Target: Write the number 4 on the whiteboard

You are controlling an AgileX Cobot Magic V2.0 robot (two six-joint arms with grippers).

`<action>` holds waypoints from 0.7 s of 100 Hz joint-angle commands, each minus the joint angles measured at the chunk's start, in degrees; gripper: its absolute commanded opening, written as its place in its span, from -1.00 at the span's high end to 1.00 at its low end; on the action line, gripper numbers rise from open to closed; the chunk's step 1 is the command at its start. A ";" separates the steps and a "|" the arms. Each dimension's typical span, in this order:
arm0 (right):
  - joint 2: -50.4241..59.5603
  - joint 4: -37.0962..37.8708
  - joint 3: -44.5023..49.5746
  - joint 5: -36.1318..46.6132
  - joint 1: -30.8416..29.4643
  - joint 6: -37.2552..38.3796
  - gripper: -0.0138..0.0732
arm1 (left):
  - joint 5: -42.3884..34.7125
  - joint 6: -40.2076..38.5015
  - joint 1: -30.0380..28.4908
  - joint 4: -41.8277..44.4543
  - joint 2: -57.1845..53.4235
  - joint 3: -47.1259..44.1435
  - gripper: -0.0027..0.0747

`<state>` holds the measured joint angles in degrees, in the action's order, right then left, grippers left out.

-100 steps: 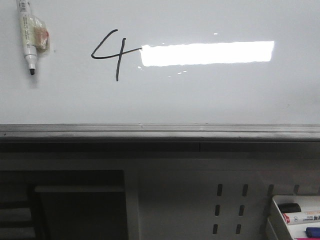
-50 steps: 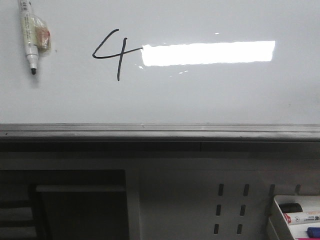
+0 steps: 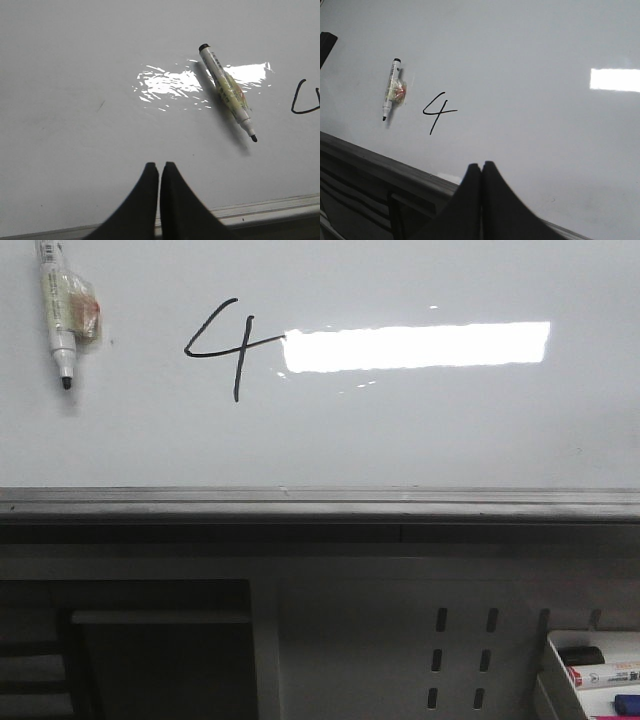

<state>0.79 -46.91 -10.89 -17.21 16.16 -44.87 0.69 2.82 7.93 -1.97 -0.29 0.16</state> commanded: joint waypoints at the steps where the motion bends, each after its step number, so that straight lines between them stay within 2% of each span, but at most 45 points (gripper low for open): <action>1: 0.45 -1.21 -1.34 3.68 -0.21 -0.34 0.83 | -3.97 -0.78 -0.23 -0.14 -1.51 -1.63 0.98; 13: 0.45 4.79 -0.39 5.67 -0.21 -0.17 0.83 | -3.97 -0.78 -0.23 -0.14 -1.51 -1.63 0.98; 20: 0.45 9.19 1.48 9.51 -1.13 2.53 0.83 | -3.97 -0.78 -0.23 -0.14 -1.51 -1.63 0.98; 34: 0.45 16.78 4.46 12.41 -7.85 8.58 0.83 | -3.97 -0.78 -0.23 -0.14 -1.51 -1.63 0.98; 46: 0.45 29.65 5.70 11.97 -14.77 18.61 0.83 | -3.97 -0.78 -0.23 -0.14 -1.51 -1.63 0.98; 53: 0.45 36.00 6.53 11.97 -16.70 24.49 0.83 | -3.97 -0.78 -0.23 -0.14 -1.51 -1.63 0.98; 70: 0.55 40.75 9.38 13.29 -16.89 26.74 0.83 | -3.97 -0.78 -0.23 -0.14 -1.51 -1.63 0.98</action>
<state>0.79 -9.19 -1.04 -9.33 -0.41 -19.53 0.69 2.82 7.93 -1.97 -0.29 0.16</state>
